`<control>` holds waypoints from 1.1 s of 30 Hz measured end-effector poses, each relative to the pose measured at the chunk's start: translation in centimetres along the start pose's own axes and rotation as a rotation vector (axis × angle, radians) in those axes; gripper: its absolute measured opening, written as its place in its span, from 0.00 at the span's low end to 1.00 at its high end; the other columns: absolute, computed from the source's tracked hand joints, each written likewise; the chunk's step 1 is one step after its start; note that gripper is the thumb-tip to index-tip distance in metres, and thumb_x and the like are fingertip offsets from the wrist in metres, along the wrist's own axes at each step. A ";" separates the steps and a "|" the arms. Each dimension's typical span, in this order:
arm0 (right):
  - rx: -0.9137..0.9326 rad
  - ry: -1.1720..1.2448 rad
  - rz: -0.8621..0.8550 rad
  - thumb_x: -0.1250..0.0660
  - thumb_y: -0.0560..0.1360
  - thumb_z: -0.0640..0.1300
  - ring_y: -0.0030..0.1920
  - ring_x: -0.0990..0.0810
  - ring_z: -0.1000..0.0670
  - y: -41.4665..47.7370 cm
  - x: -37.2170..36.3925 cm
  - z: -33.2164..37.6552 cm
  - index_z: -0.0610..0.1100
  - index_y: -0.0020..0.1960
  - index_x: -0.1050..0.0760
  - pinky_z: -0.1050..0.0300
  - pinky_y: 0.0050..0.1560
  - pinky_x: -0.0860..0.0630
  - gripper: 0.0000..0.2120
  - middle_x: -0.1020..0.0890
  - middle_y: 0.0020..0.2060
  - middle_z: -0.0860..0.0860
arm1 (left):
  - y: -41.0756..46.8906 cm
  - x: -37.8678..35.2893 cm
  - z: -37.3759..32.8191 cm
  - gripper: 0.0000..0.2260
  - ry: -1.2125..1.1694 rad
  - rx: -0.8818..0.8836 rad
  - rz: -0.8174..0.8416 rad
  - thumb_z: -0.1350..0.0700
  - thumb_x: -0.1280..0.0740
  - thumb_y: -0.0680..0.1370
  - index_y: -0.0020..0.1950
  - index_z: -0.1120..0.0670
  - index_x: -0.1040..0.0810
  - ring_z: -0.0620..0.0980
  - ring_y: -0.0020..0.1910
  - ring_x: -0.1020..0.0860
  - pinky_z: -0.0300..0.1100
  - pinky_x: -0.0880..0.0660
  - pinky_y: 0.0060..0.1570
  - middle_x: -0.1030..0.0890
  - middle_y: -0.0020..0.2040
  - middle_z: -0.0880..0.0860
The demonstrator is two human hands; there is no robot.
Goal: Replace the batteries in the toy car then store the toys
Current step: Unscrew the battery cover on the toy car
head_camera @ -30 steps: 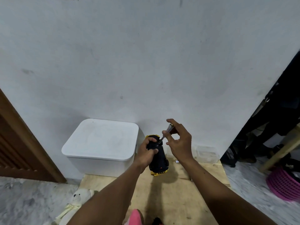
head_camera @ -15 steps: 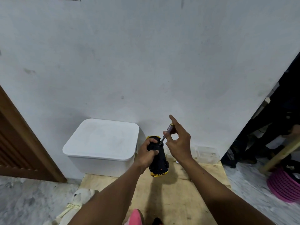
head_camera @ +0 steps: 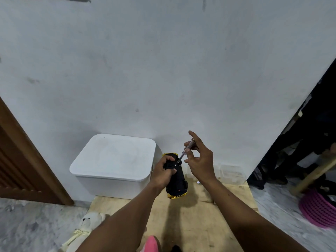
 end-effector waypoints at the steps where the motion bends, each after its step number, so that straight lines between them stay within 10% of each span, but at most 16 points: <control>1: 0.021 -0.003 -0.001 0.32 0.75 0.33 0.49 0.18 0.49 0.0 0.1 0.1 0.55 0.67 0.26 0.40 0.44 0.17 0.26 0.20 0.42 0.55 | -0.1 -0.1 0.0 0.17 0.002 0.000 0.004 0.68 0.34 0.71 0.50 0.46 0.23 0.51 0.52 0.21 0.53 0.21 0.57 0.18 0.54 0.49; 33: 0.075 -0.007 -0.008 0.32 0.74 0.31 0.43 0.18 0.49 -0.1 0.0 1.1 0.51 0.65 0.24 0.45 0.48 0.19 0.23 0.20 0.41 0.52 | -0.8 0.2 -1.5 0.16 -0.050 -0.030 -0.024 0.72 0.36 0.73 0.53 0.53 0.24 0.51 0.49 0.22 0.39 0.23 0.42 0.19 0.56 0.54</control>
Point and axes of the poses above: each hand's wrist, its own y-axis towards the middle knuckle, its own x-axis out of the back of the hand, z = x × y, the point moved 1 cm from there along y, towards the middle knuckle
